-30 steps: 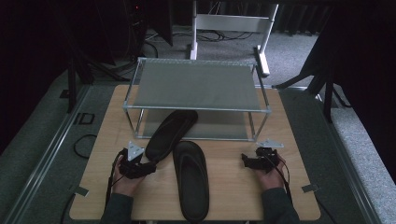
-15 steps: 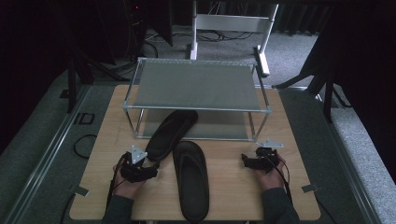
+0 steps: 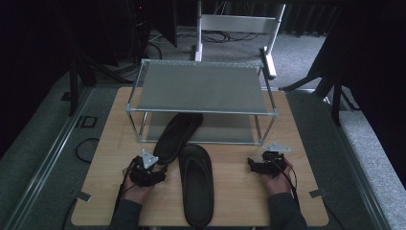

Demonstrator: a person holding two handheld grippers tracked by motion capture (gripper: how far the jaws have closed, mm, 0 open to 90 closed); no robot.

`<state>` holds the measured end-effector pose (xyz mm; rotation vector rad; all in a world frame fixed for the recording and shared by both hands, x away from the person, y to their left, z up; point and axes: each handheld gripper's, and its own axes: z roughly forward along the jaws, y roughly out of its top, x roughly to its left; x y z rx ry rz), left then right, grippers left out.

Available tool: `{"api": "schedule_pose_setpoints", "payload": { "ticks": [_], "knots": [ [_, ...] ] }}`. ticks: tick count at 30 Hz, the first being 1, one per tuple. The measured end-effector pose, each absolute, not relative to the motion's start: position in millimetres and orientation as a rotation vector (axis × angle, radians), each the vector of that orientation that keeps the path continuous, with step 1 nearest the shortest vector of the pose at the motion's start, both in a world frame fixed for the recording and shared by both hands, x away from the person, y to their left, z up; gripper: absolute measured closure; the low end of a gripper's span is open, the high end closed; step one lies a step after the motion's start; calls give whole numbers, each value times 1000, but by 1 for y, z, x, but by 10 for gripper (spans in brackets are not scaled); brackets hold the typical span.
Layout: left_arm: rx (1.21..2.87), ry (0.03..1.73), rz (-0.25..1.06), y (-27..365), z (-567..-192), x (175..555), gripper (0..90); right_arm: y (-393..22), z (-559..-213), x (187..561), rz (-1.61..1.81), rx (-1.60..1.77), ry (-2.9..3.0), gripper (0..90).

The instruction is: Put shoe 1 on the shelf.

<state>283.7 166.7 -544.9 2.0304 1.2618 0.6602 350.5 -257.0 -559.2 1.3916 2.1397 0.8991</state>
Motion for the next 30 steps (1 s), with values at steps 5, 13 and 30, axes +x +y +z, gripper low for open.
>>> {"api": "schedule_pose_setpoints", "payload": {
  "ticks": [5, 13, 30],
  "knots": [
    [2047, 1227, 663, 155, -545, 289, 443, -257, -559, 351, 899, 1391, 2139, 138],
    [2061, 1200, 668, 144, -545, 300, 496, -257, -559, 351, 899, 1391, 2140, 138],
    [2077, 1115, 672, 112, -537, 331, 592, -257, -559, 351, 899, 1392, 2140, 137]
  ]
}}
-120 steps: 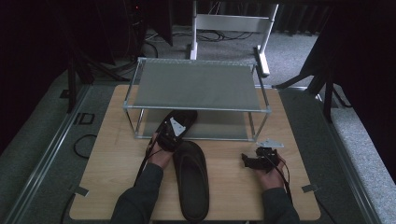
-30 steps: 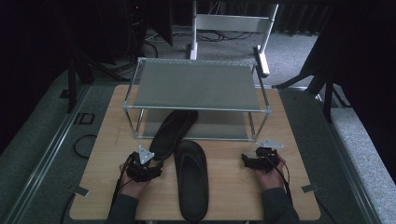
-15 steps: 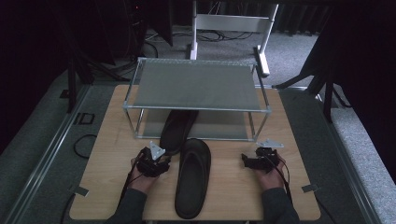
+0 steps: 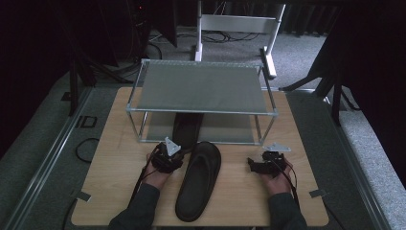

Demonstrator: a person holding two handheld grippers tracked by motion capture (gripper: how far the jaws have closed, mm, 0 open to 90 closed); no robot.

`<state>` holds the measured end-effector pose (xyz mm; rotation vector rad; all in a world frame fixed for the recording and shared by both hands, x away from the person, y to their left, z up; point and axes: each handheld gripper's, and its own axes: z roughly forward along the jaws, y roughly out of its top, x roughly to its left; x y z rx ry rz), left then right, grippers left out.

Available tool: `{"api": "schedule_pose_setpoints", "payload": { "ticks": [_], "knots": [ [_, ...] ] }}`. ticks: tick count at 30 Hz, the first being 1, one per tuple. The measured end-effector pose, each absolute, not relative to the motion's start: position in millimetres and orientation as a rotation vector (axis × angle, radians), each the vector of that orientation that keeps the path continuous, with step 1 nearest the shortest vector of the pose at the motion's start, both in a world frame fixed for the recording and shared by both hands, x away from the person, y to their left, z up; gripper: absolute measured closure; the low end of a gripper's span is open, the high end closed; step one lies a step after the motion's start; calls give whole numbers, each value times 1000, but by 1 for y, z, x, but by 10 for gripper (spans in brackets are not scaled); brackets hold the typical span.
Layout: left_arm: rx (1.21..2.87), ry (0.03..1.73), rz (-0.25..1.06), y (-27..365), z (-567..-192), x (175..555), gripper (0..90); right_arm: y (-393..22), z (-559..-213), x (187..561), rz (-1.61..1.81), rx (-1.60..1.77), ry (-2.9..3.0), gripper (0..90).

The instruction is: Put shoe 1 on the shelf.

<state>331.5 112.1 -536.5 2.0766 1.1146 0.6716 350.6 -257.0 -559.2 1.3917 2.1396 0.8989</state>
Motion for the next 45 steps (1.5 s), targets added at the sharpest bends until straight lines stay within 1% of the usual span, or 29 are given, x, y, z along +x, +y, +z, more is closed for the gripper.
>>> {"api": "schedule_pose_setpoints", "payload": {
  "ticks": [3, 7, 13, 16, 31, 39, 41, 45],
  "knots": [
    [2080, 1104, 672, 106, -535, 336, 617, -257, -559, 351, 899, 1392, 2140, 137],
    [2079, 1094, 682, 102, -537, 338, 619, -257, -559, 351, 899, 1392, 2140, 138],
    [2075, 1114, 675, 108, -541, 333, 564, -257, -559, 351, 899, 1392, 2139, 138],
    [2091, 1119, 674, 110, -544, 333, 560, -257, -559, 351, 899, 1392, 2140, 138],
    [2071, 1134, 664, 93, -548, 359, 592, -257, -559, 350, 900, 1390, 2142, 137],
    [2038, 1172, 672, 92, -547, 372, 610, -257, -559, 350, 900, 1391, 2142, 138],
    [2019, 1180, 662, 94, -545, 372, 602, -257, -559, 350, 900, 1390, 2142, 138],
    [2023, 1184, 648, 102, -548, 374, 483, -257, -559, 350, 900, 1388, 2142, 138]
  ]
}}
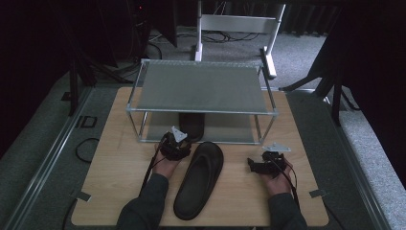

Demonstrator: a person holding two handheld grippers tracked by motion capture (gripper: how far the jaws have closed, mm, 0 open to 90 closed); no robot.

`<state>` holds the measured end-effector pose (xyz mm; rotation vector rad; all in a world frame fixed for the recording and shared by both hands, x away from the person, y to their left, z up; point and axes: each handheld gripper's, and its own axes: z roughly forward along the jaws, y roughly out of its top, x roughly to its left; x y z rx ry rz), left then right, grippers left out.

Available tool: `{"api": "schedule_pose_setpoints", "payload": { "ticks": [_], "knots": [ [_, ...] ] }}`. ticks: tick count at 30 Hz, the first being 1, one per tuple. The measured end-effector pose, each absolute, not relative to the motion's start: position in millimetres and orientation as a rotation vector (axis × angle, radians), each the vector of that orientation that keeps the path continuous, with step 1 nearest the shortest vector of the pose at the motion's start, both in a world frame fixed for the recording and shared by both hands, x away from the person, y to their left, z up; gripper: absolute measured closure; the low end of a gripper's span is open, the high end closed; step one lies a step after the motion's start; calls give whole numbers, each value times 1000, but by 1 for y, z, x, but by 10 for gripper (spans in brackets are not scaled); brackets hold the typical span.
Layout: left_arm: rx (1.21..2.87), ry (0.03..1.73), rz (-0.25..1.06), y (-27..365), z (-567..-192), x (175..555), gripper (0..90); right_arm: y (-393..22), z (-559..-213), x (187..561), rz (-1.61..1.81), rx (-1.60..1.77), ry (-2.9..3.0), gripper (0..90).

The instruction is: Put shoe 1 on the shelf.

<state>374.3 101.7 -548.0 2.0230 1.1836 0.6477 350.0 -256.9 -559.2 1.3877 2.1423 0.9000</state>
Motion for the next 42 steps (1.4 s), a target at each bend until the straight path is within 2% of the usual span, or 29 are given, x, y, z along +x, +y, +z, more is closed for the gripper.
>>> {"api": "schedule_pose_setpoints", "payload": {
  "ticks": [5, 14, 18, 31, 42],
  "knots": [
    [2032, 1186, 602, 111, -556, 379, 384, -257, -559, 350, 901, 1388, 2141, 138],
    [2005, 1168, 612, 117, -557, 382, 351, -257, -559, 350, 901, 1388, 2141, 138],
    [2020, 1169, 595, 119, -559, 388, 302, -257, -559, 350, 901, 1390, 2141, 138],
    [2013, 1169, 505, 127, -560, 394, 304, -257, -559, 350, 901, 1390, 2141, 138],
    [2025, 1157, 508, 127, -560, 392, 304, -256, -559, 349, 906, 1371, 2159, 132]
  ]
}}
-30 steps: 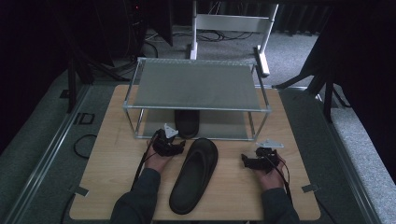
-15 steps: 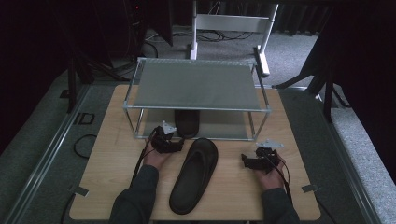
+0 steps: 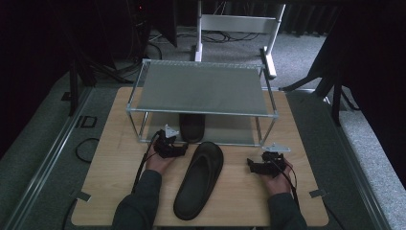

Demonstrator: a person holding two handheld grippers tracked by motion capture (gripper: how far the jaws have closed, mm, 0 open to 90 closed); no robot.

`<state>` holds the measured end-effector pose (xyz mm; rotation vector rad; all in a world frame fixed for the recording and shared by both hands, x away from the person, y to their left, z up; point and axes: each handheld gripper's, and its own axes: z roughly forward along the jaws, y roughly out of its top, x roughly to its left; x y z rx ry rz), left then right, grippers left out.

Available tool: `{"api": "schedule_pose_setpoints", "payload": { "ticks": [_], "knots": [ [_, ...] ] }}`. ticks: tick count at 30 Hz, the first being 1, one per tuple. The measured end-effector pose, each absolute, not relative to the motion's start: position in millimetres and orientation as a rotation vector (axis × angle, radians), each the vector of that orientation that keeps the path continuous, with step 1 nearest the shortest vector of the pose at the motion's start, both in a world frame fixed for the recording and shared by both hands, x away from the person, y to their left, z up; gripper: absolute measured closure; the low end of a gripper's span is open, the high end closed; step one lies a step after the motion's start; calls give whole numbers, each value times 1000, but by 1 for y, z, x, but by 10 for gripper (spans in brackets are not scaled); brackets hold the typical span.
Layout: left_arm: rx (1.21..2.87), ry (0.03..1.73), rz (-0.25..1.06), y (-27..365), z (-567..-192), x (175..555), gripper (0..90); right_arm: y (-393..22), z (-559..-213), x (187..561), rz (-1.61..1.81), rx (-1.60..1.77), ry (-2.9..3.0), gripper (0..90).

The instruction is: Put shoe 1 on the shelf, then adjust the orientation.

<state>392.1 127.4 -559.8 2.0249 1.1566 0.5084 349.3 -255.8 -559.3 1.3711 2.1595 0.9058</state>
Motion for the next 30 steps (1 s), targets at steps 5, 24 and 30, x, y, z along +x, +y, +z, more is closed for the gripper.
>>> {"api": "schedule_pose_setpoints", "payload": {
  "ticks": [5, 24, 30],
  "knots": [
    [2030, 1155, 526, 126, -560, 391, 304, -255, -559, 348, 905, 1377, 2154, 135],
    [2027, 1160, 531, 126, -560, 391, 312, -226, -532, 317, 1047, 1274, 2155, 475],
    [2025, 1161, 526, 127, -560, 391, 312, -200, -519, 300, 1141, 1171, 2199, 496]
  ]
}}
